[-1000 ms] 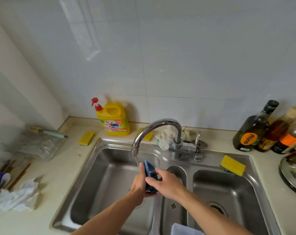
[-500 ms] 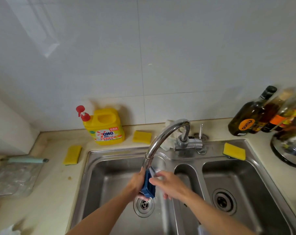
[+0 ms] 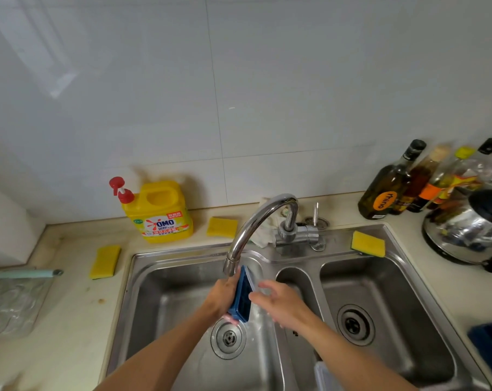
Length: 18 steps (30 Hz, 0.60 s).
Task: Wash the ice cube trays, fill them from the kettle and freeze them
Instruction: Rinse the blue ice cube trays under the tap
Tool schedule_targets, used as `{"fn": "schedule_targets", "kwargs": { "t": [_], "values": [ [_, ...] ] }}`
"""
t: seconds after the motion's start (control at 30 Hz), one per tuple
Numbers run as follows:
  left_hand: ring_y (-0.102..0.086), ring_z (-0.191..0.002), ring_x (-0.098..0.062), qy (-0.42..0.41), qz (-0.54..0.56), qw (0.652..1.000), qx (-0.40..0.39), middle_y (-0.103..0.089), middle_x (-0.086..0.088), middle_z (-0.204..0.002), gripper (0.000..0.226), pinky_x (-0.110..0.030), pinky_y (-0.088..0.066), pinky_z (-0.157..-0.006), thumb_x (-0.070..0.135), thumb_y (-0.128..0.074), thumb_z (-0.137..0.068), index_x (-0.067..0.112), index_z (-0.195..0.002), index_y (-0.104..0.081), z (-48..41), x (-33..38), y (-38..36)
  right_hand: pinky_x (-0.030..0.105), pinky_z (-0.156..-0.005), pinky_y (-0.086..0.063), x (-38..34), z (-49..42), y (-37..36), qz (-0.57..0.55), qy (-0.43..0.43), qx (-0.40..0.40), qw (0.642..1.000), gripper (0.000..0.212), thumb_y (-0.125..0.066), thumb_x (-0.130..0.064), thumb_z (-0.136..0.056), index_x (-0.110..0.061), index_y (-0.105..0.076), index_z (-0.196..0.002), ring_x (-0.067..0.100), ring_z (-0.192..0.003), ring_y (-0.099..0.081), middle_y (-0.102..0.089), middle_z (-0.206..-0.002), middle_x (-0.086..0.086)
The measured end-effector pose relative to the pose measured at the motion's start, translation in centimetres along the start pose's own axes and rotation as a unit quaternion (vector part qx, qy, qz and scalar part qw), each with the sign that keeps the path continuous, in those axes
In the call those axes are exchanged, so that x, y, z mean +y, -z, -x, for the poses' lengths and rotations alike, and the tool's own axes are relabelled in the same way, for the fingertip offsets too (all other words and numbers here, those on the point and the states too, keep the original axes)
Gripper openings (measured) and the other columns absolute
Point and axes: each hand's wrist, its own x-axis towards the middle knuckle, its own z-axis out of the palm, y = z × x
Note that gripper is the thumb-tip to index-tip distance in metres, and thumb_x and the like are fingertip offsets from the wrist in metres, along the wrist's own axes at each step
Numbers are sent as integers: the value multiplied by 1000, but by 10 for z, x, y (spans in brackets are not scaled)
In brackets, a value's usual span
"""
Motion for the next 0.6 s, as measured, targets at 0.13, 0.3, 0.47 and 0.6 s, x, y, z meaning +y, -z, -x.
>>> {"fn": "schedule_targets", "kwargs": {
  "t": [0.13, 0.3, 0.47, 0.6],
  "values": [
    [-74, -75, -29, -33, -24, 999, 2, -71, -20, -95, 65, -36, -61, -63, 64, -29, -102, 7, -112, -59, 2, 0, -9, 32, -89, -54, 14, 9, 11, 12, -9, 37, 999, 73, -58, -62, -86, -26, -48, -148, 12, -113, -61, -56, -145, -3],
    [-72, -82, -37, 26, -7, 997, 71, -69, -23, -92, 57, -45, -62, -71, 50, -31, -108, 2, -99, -60, -6, -5, 24, 39, -96, -55, 45, 25, 50, 61, -30, 55, 996, 74, -59, -60, -85, -29, -44, -150, 17, -125, -58, -53, -148, -2],
    [-73, -74, -36, 27, 37, 998, 51, -72, -28, -99, 51, -44, -63, -64, 44, -40, -108, -2, -115, -61, -11, 5, 10, 29, -81, -50, 78, 44, 64, 147, -50, 22, 988, 68, -71, -33, -82, -18, -45, -143, 20, -116, -58, -52, -137, 4],
    [-72, -92, -37, -2, 100, 993, 57, -70, -19, -103, 65, -42, -62, -66, 74, -36, -95, 15, -111, -58, -8, 2, -19, 27, -90, -44, 113, 67, 66, 265, -27, 29, 964, 77, -69, -16, -86, -19, -30, -152, 22, -123, -51, -38, -146, 2]
  ]
}}
